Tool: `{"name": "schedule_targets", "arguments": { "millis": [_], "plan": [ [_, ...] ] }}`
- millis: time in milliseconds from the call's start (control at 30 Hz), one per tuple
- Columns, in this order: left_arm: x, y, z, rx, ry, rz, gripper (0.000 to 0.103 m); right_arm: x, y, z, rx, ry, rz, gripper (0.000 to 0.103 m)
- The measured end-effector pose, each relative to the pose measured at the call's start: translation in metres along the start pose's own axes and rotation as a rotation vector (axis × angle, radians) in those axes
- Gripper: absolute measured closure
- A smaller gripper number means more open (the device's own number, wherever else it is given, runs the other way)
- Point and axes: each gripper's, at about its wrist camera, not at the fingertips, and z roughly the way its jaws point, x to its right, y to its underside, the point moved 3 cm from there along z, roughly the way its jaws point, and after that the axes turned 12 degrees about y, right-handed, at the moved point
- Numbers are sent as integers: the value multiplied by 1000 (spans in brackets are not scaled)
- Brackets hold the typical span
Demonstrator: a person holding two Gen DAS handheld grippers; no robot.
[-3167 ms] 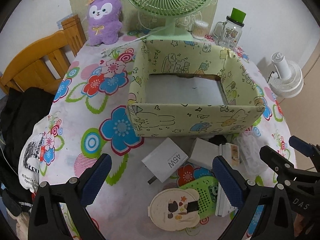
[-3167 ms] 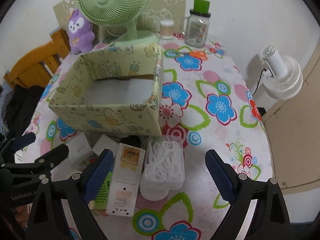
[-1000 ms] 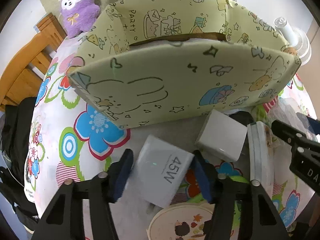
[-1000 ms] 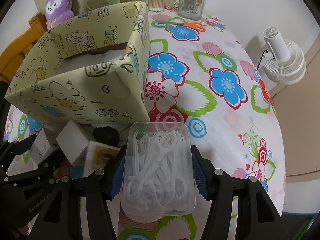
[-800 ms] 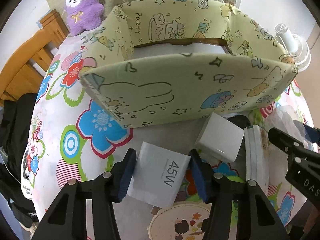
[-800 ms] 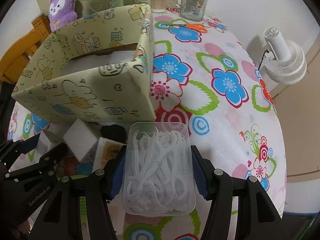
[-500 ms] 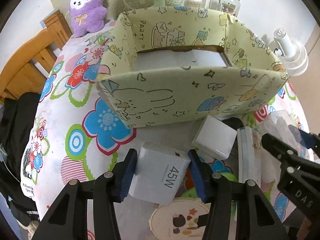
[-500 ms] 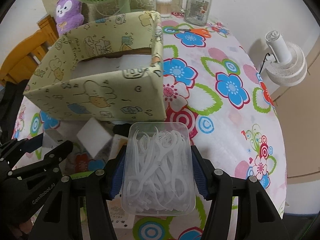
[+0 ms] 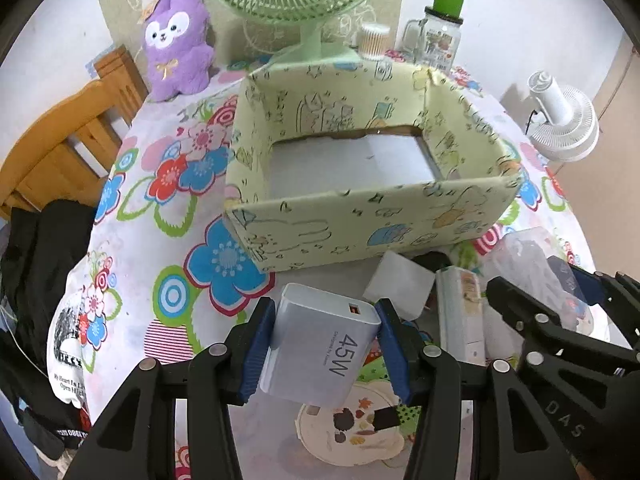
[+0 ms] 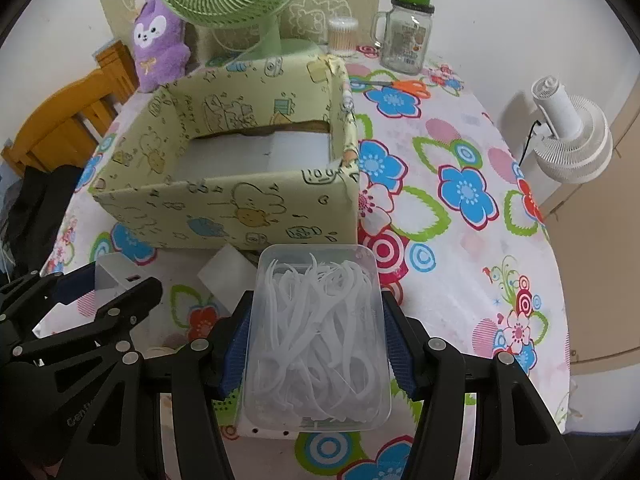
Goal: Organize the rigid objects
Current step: 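Grasp the white charger with the left tool while the right tool grasps the floss-pick box, then lift the charger with the left tool while the right tool carries the floss-pick box over the green box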
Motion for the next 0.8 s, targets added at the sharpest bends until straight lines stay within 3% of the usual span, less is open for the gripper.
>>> {"name": "schedule_targets", "arguments": {
  "millis": [800],
  "plan": [
    [16,-28,-87,127,20,90,51,8,-23,-90,131,55,73,41]
  ]
}}
